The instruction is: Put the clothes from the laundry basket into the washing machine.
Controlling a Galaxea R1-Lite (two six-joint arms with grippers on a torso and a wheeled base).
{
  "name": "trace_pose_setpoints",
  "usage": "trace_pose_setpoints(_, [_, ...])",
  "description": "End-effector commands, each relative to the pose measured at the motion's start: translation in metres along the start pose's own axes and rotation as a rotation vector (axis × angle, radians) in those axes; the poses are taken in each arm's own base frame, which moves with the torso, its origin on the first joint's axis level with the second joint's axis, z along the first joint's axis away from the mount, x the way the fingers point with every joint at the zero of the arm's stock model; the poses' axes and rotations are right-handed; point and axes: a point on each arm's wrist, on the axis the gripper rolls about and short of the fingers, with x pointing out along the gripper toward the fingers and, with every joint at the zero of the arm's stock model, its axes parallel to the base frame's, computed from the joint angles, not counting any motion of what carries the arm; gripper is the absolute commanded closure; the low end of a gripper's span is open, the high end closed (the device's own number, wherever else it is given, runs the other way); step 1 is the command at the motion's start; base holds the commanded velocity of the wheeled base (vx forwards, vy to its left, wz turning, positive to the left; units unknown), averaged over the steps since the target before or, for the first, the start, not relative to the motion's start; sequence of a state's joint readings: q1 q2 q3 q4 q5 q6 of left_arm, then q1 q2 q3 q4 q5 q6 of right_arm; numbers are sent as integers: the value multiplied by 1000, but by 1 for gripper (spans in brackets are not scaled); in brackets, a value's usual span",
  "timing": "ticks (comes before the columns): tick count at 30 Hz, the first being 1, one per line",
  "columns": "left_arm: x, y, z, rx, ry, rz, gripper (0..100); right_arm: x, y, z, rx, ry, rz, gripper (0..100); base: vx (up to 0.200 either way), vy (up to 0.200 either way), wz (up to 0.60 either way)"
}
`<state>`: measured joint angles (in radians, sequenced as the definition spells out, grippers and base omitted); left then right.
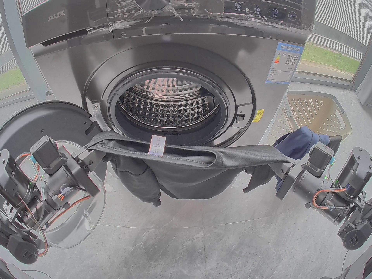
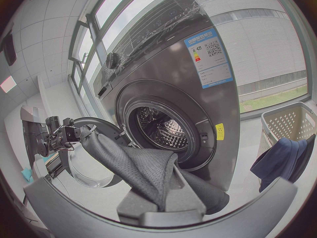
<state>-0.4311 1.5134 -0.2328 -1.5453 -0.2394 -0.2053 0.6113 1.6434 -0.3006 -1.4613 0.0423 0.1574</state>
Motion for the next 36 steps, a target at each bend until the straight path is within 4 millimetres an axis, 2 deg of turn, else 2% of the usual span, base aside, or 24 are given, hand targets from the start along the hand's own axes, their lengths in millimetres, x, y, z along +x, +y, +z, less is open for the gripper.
trace_pose_setpoints(1, [-10,0,-5,-11,35,-7,100,-1,4,-14,8,63,11,100,0,0,0])
trace_pose_setpoints(3, [-12,-2,-4,-17,31,-22,100,-5,10,-19,4,83,2,100,0,0,0])
trace_pose_setpoints(10, [-17,-16,2,-13,8,-75,100,-4,15,-4,6,13,-1,100,0,0,0])
trace_pose_setpoints(17, [-17,-12,8,-7,-3,-89,100,4,15,2,4,-16,-4,100,0,0,0])
trace_pose_setpoints(23, [-12,-12,10,-1,-15,-108,100,2,14,0,4,-6,-9,100,0,0,0])
trace_pose_setpoints(28, [-13,-12,5,-9,14,-104,100,4,14,1,4,-19,-13,100,0,0,0])
trace_pose_setpoints(36, [7,-19,-10,-31,61,-153,100,5,6,4,-4,-27,-49,100,0,0,0])
